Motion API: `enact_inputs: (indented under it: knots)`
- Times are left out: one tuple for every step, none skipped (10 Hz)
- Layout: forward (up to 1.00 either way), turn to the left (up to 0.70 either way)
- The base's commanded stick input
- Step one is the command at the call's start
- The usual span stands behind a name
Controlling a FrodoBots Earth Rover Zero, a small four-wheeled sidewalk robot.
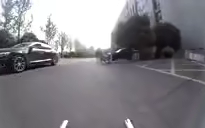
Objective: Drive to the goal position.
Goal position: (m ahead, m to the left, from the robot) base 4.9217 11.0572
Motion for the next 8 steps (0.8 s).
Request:
enact_inputs:
  knots:
    - [0.00, 0.45]
    - [0.00, 0.45]
    - [0.00, 0.45]
    - [0.00, 0.45]
    - [0.00, 0.45]
    - [0.00, 0.45]
    - [0.00, 0.45]
    - [0.00, 0.45]
